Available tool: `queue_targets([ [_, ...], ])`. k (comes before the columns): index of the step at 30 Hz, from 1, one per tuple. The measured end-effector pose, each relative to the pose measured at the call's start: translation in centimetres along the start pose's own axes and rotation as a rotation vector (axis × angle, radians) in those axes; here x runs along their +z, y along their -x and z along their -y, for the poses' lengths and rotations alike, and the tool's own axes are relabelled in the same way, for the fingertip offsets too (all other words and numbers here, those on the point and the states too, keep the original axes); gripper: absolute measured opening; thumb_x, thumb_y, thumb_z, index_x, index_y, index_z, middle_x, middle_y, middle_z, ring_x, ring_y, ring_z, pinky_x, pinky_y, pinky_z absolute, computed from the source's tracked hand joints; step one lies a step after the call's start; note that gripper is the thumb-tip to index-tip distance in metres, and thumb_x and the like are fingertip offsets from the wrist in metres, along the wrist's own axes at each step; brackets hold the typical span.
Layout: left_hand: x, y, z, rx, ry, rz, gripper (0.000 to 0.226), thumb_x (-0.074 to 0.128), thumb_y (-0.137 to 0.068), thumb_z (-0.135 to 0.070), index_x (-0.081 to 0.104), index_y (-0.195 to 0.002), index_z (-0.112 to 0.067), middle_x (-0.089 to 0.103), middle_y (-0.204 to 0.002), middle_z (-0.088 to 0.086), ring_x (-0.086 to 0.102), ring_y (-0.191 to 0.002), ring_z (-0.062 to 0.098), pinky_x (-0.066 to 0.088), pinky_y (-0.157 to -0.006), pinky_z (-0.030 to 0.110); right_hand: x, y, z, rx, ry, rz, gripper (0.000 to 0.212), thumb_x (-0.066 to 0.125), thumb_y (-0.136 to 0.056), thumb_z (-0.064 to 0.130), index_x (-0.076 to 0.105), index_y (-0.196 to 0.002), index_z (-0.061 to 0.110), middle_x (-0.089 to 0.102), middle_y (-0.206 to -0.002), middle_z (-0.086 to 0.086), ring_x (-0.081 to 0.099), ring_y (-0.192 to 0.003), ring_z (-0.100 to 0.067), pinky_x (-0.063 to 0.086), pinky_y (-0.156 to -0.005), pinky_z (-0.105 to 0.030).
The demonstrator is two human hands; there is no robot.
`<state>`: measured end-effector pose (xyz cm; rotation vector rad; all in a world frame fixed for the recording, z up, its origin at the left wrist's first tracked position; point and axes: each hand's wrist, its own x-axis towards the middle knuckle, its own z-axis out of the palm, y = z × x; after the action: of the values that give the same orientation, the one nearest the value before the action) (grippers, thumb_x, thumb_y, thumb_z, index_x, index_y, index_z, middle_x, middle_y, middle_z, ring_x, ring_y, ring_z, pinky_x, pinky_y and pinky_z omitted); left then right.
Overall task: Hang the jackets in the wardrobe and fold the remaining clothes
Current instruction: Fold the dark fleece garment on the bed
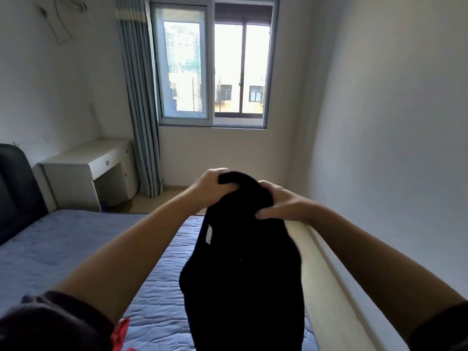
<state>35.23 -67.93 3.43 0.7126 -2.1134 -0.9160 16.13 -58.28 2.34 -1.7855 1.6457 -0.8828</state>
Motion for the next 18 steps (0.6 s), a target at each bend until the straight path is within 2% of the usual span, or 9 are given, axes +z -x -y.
queue_targets([
  [2,1.1,-0.5,-1.2,0.021,-0.062,0.054,0.012,0.070,-0.083,-0.010,0.060,-0.077,-0.014,0.058,-0.069,-0.003,0.051,-0.065,0.010,0.041,-0.060,0.020,1.1,-1.2,0.7,-0.041,-0.016,-0.148,0.022,0.064,-0.076,-0.003,0.062,-0.091,0.012,0.056,-0.073,0.001,0.051,-0.068,-0.009,0.042,-0.064,-0.028],
  [4,2.0,0.1,-0.1,-0.049,-0.084,0.086,0.021,0.078,-0.076,-0.022,0.063,-0.086,-0.012,0.065,-0.079,0.002,0.057,-0.070,0.011,0.048,-0.068,0.028,1.0,-1.9,0.7,-0.002,-0.048,-0.364,0.017,0.055,-0.077,-0.006,0.065,-0.082,0.007,0.059,-0.072,-0.011,0.051,-0.071,-0.017,0.042,-0.067,-0.035],
  [6,2.7,1.6,2.3,-0.132,-0.051,0.183,0.032,0.080,-0.072,-0.019,0.062,-0.097,-0.009,0.067,-0.086,0.007,0.059,-0.075,0.013,0.052,-0.074,0.032,0.4,-2.1,0.3,0.053,-0.153,-0.467,0.024,0.049,-0.079,-0.007,0.068,-0.089,0.002,0.065,-0.081,-0.017,0.056,-0.078,-0.022,0.048,-0.073,-0.038],
  [8,3.6,3.5,5.2,-0.175,-0.095,0.361,0.022,0.075,-0.074,-0.011,0.061,-0.090,-0.014,0.062,-0.081,-0.001,0.055,-0.071,0.007,0.048,-0.068,0.022,-0.1,-2.2,0.1,0.069,-0.246,-0.532,0.026,0.047,-0.082,-0.006,0.068,-0.096,-0.001,0.067,-0.088,-0.016,0.059,-0.082,-0.023,0.051,-0.079,-0.040],
  [10,4.3,5.5,8.0,-0.256,-0.227,0.549,0.018,0.070,-0.075,-0.009,0.062,-0.087,-0.019,0.057,-0.080,-0.006,0.052,-0.070,0.004,0.041,-0.061,0.015,-0.9,-2.0,0.4,0.060,-0.331,-0.598,0.025,0.046,-0.085,-0.006,0.067,-0.098,-0.003,0.066,-0.087,-0.015,0.059,-0.083,-0.024,0.051,-0.076,-0.037],
  [12,4.1,7.2,10.5,-0.304,-0.281,0.619,0.016,0.062,-0.077,-0.005,0.060,-0.087,-0.018,0.053,-0.077,-0.006,0.049,-0.070,0.006,0.038,-0.060,0.019,-2.5,-1.6,0.3,0.070,-0.444,-0.680,0.025,0.046,-0.086,-0.007,0.067,-0.098,-0.002,0.067,-0.087,-0.014,0.062,-0.085,-0.027,0.053,-0.075,-0.033],
  [13,3.6,7.6,11.3,-0.324,-0.232,0.574,0.016,0.058,-0.079,-0.002,0.059,-0.085,-0.016,0.052,-0.075,-0.004,0.047,-0.069,0.008,0.036,-0.060,0.023,-3.4,-1.2,-0.1,0.083,-0.464,-0.709,0.026,0.046,-0.086,-0.006,0.067,-0.099,-0.002,0.069,-0.091,-0.016,0.064,-0.089,-0.029,0.054,-0.078,-0.035],
  [15,2.1,7.6,11.8,-0.365,-0.122,0.372,0.016,0.053,-0.084,0.003,0.059,-0.086,-0.012,0.052,-0.074,0.000,0.047,-0.068,0.012,0.034,-0.060,0.024,-4.8,-0.5,-1.1,0.123,-0.412,-0.712,0.027,0.047,-0.086,-0.004,0.068,-0.103,-0.002,0.069,-0.101,-0.021,0.066,-0.095,-0.033,0.054,-0.086,-0.041],
  [18,-0.5,6.2,10.4,-0.341,-0.042,0.106,0.020,0.050,-0.090,0.005,0.050,-0.079,-0.011,0.043,-0.066,0.003,0.038,-0.057,0.011,0.029,-0.047,0.018,-6.0,0.8,-2.6,0.150,-0.143,-0.700,0.022,0.052,-0.082,-0.003,0.071,-0.092,0.004,0.071,-0.091,-0.016,0.065,-0.087,-0.027,0.053,-0.082,-0.038],
])
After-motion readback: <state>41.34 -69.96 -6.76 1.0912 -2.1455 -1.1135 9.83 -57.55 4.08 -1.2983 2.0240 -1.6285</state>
